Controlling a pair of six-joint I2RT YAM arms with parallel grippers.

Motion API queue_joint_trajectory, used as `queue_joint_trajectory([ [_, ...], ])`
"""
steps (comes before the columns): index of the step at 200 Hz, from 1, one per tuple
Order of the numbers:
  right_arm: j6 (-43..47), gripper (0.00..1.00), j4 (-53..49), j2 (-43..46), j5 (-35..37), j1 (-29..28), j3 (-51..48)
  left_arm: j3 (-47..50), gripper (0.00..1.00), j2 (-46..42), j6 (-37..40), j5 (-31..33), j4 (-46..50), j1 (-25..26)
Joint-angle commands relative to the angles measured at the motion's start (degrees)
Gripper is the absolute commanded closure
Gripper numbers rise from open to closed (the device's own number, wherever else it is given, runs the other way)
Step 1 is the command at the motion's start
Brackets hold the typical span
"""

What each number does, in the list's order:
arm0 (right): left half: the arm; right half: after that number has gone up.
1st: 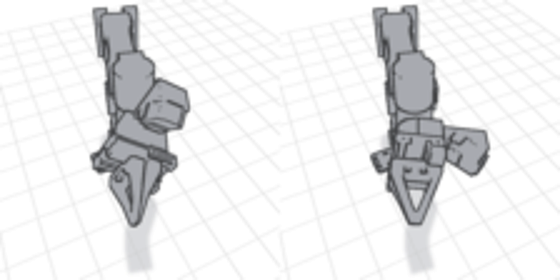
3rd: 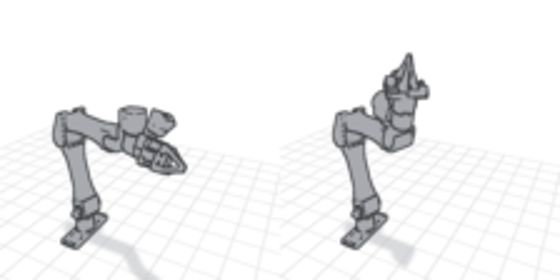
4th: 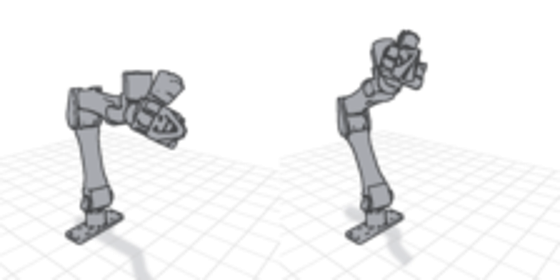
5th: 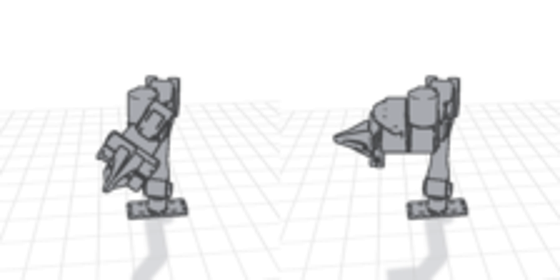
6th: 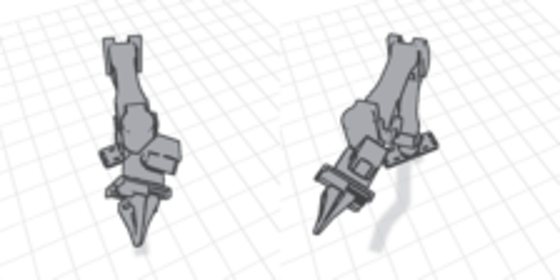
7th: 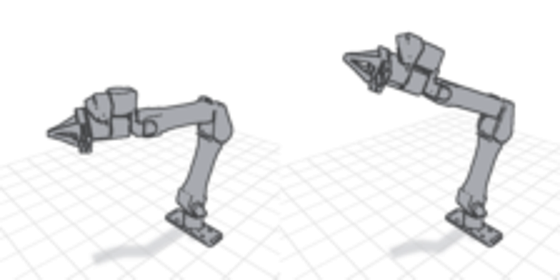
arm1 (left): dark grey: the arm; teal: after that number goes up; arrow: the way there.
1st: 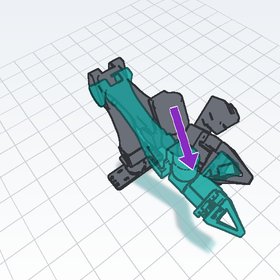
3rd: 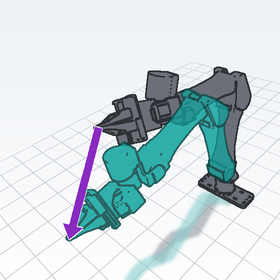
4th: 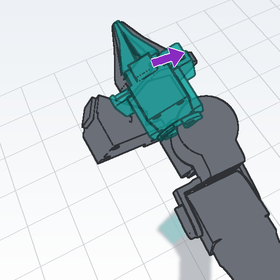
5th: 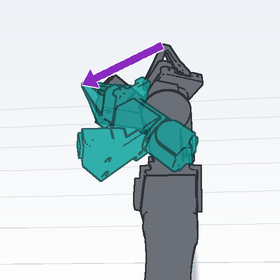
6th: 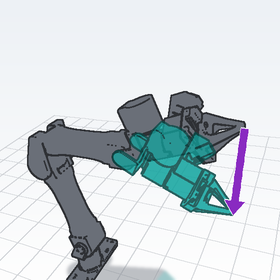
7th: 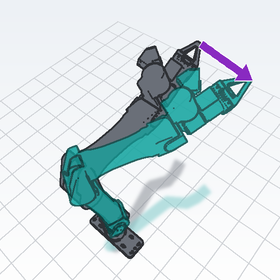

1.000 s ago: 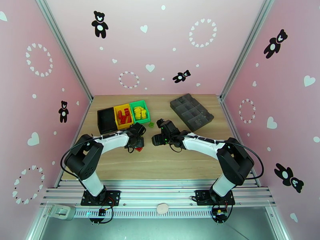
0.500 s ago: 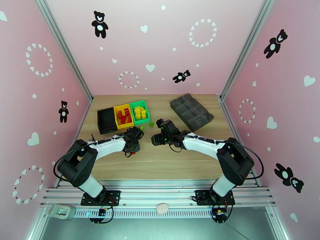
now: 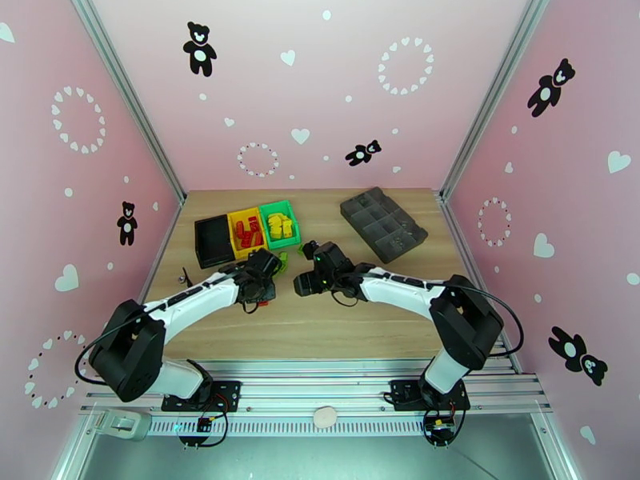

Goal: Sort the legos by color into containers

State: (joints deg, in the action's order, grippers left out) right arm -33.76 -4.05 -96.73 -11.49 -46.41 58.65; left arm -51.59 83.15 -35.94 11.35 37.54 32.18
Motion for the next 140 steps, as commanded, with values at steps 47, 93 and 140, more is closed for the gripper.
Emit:
queue_joint_trajectory([
  [47,-2.63,0.25,6.56,-4.29,-7.72,-0.63,4.88,-13.23,0.68,3.92,8.40,-0.02,2.91,-11.03],
  [93,-2.81,0.24,6.53,-4.54,-8.21,-0.66,5.93,-26.19,0.68,12.11,11.48,0.77,4.97,-16.32],
  [140,-1.79,0.24,4.73,-1.80,-6.30,-0.61,3.78,-40.09,0.67,23.52,13.45,2.40,8.18,-18.45],
])
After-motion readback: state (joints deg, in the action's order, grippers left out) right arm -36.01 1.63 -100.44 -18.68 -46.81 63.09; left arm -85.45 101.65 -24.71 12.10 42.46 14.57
